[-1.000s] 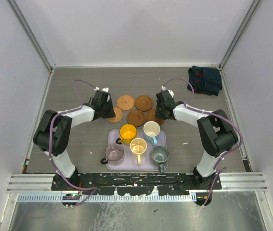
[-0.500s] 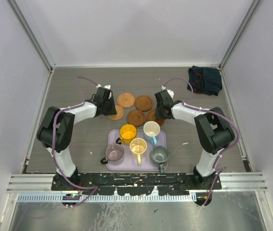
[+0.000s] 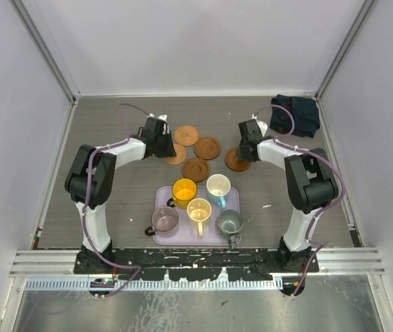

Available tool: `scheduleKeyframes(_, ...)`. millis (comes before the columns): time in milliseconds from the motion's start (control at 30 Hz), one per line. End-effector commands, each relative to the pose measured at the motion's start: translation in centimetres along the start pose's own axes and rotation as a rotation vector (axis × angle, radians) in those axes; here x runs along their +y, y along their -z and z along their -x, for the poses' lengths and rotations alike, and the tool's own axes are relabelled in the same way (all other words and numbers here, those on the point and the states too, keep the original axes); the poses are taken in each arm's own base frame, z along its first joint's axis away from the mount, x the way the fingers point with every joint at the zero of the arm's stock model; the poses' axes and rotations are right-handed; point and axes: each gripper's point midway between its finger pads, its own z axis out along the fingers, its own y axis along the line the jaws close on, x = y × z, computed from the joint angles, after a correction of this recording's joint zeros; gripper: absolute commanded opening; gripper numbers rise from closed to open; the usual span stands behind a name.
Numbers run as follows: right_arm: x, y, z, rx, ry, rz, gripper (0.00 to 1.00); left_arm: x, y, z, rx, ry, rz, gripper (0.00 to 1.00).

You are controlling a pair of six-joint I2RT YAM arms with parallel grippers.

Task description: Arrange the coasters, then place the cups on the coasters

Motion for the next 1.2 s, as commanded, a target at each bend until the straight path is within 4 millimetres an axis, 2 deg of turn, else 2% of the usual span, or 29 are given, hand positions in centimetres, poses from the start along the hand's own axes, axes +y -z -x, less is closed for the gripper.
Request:
scheduleKeyframes(0,-3.6,-1.8,1.7,-0.009,-0.056,-0.109,0.18,-1.5,-0.5,-1.5,0.058,-0.04,-0.053,0.16)
scheduleKeyframes(267,-6.3,-2.1,4.9,-0.064,-0.126,-0.151,0.18,-1.3,-0.1,-1.8,0.062,-0.045,-0.044,0.17)
scheduleKeyframes(400,-5.3,-1.3,6.1,-0.089,-0.081,-0.088,0.18,-1.0,0.1,-1.9,0.058,-0.05,-0.028,0.17)
scheduleKeyframes(567,-3.3,1.2,8.1,-0.132,-0.033,0.005,0.18,-1.1,0.3,-1.4,0.044,-0.056,-0.028,0.17)
scheduleKeyframes(700,-1.1,3.6,9.5,-0.173,0.012,0.078,0.18,-1.2,0.3,-1.3,0.042,-0.055,-0.031,0.17)
scheduleKeyframes(867,3.1,5.5,9.5,-0.19,0.106,0.156,0.18,-0.8,0.5,-1.4,0.039,-0.054,-0.011,0.17)
scheduleKeyframes(1000,6.9,5.6,8.4,-0.166,0.172,0.205,0.18,-0.3,0.7,-1.7,0.04,-0.053,0.01,0.17)
scheduleKeyframes(1167,10.4,4.2,6.7,-0.117,0.247,0.216,0.18,0.1,1.1,-1.7,0.035,-0.051,0.026,0.17)
